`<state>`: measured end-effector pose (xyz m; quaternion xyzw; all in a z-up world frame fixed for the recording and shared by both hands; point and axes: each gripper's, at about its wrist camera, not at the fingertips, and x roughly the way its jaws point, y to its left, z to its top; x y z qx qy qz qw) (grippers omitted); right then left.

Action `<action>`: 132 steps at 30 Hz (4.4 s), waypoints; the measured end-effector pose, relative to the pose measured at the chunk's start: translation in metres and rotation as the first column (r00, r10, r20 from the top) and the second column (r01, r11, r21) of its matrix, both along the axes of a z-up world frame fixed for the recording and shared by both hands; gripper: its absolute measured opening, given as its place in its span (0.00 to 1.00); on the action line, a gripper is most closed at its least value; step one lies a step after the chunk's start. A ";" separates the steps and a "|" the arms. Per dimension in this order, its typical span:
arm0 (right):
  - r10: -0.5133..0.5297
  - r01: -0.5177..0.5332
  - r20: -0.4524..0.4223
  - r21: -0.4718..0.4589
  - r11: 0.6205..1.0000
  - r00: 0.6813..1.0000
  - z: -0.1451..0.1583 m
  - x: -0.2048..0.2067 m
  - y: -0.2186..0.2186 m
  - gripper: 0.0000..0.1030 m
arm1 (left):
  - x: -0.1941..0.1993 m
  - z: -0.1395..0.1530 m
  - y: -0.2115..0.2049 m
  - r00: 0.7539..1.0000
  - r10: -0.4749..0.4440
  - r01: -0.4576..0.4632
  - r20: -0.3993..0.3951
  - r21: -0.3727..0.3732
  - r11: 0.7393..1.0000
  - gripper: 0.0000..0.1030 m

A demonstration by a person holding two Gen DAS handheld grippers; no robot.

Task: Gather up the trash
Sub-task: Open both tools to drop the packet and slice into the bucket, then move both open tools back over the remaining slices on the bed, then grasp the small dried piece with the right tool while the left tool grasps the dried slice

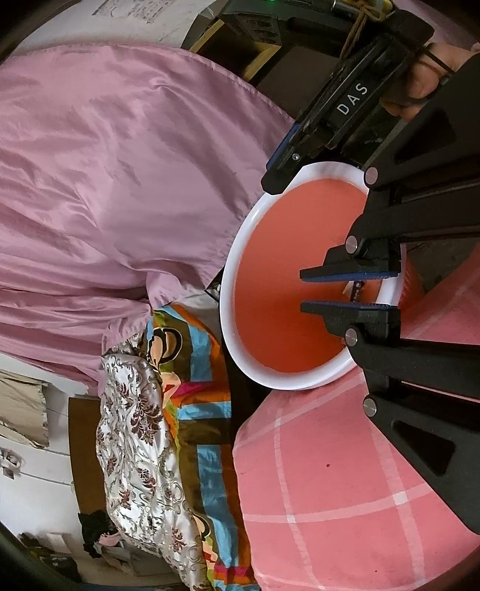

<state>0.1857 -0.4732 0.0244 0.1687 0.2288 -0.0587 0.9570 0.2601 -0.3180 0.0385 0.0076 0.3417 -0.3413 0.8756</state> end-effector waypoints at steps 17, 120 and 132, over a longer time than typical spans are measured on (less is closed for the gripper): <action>0.042 -0.032 0.129 -0.083 0.996 0.991 0.028 -0.010 0.035 0.74 | -0.014 0.039 0.068 0.975 0.175 -0.165 0.139 -0.083 0.983 0.40; 0.747 -0.804 -0.298 -0.225 0.550 0.594 -0.033 0.075 0.360 0.21 | 0.004 -0.026 0.363 0.835 0.541 -0.527 -0.099 0.133 0.839 0.48; 0.638 -0.676 -0.229 -0.169 0.717 0.735 -0.020 0.109 0.309 0.21 | 0.055 -0.034 0.326 0.897 0.432 -0.417 -0.094 0.143 0.898 0.47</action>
